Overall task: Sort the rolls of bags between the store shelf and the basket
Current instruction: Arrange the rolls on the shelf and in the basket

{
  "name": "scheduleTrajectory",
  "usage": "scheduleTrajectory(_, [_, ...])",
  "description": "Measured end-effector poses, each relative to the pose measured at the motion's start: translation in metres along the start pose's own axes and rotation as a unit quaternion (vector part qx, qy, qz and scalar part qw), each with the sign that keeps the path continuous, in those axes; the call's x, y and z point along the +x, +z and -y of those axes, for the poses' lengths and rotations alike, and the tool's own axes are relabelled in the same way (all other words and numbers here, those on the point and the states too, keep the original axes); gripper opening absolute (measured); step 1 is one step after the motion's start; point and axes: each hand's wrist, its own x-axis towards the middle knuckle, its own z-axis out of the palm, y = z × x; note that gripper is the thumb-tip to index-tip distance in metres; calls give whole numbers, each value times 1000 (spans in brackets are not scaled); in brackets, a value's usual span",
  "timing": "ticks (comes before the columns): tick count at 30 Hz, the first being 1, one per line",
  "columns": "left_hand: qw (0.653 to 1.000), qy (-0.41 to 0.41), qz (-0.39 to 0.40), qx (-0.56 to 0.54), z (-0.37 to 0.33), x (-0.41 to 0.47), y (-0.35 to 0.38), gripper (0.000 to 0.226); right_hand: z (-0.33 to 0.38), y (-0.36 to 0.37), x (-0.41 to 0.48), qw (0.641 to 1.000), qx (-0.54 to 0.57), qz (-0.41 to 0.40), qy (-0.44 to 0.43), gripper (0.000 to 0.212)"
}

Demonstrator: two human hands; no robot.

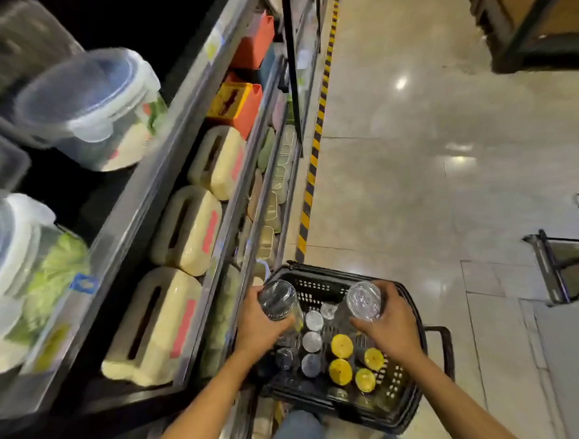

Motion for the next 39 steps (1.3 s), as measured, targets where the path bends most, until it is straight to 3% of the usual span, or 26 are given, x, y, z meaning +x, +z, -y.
scheduleTrajectory(4, [1000,-13,16,19,32,54,15,70,-28,35,27,999,-7,-1,43,69])
scheduleTrajectory(14, [995,-68,-11,65,159,180,114,78,-135,166,117,999,11,-11,29,67])
scheduleTrajectory(22, [994,-73,1,78,258,227,168,77,-216,256,145,999,-20,-4,25,64])
scheduleTrajectory(28, [990,-91,6,109,288,244,193,81,-234,289,160,999,-37,13,22,64])
scheduleTrajectory(35, [986,-105,-7,133,311,249,213,78,-234,322,171,994,-102,9,-33,69])
scheduleTrajectory(39, [988,-90,-29,123,319,239,210,76,-241,319,161,990,-93,27,-105,58])
